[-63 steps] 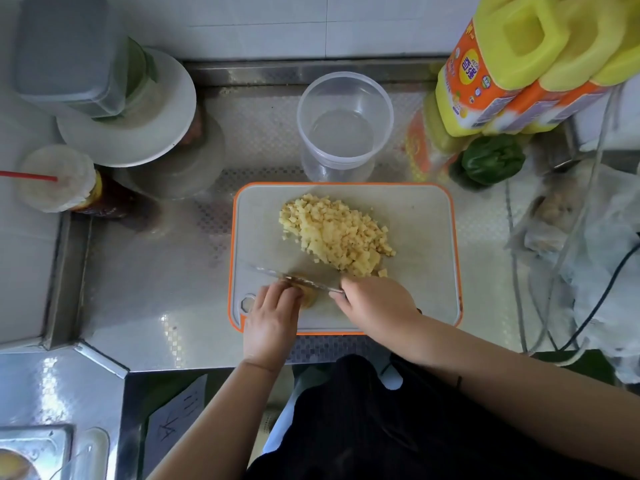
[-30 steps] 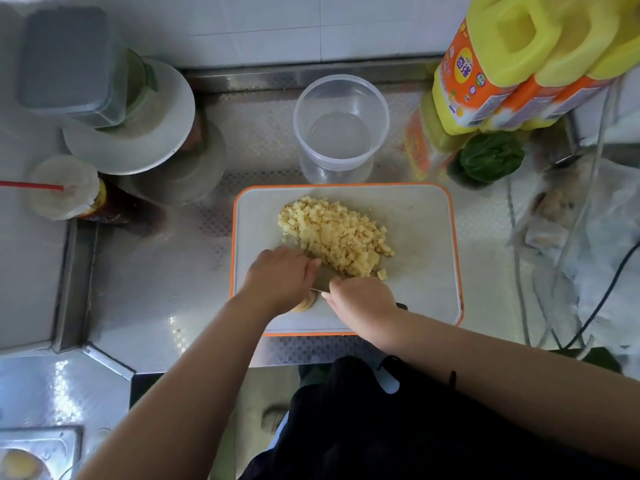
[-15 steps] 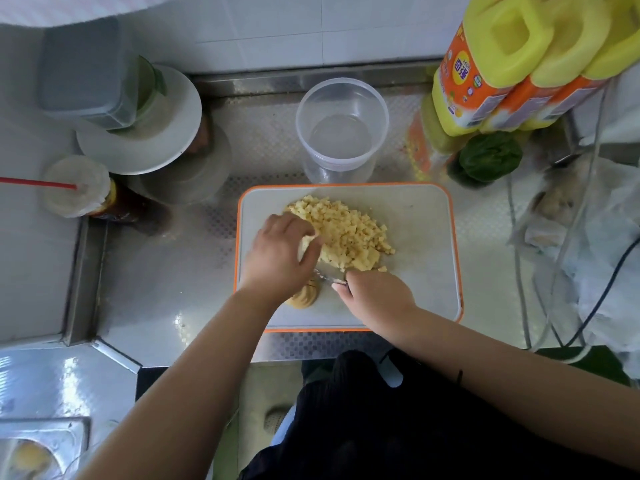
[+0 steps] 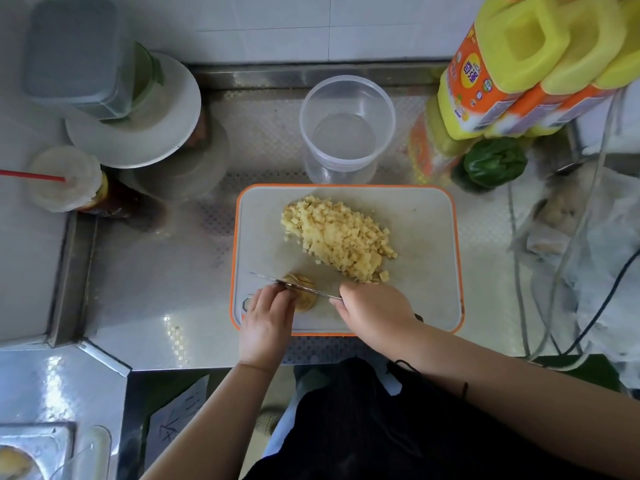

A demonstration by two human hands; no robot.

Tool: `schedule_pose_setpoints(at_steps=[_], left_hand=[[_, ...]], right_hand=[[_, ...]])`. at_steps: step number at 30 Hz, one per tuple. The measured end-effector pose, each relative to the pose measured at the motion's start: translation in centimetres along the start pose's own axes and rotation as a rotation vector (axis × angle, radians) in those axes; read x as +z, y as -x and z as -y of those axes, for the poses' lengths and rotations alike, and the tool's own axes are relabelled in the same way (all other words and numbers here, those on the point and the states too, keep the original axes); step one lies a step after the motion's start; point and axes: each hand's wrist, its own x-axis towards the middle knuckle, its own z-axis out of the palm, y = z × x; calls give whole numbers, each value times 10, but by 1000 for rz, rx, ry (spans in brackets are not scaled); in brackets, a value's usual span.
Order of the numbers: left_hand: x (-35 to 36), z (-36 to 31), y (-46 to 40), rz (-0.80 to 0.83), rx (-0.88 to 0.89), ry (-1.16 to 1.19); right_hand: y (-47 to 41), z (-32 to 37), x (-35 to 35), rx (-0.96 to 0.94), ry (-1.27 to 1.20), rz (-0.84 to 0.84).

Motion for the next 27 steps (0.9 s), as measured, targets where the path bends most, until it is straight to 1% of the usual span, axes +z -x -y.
schedule_pose_setpoints(at_steps=[5,10,15,19,24,27], left_hand=[[2,-1,2,-46,-20,43],[5,0,4,-73,-39,104],[8,4,3,-92,-65,139],[10,4,4,-95,-70,139],[10,5,5,-96,-56,124],[8,1,4,-101,-29,104]], right_hand=[[0,1,-1,-5,-15,23],[-3,0,0,-30,29,65],[-18,8,0,2,75,99],[-26,10,8,19,65,132],[-29,5,23,2,51,137],[-25,3,25,-36,53,98]])
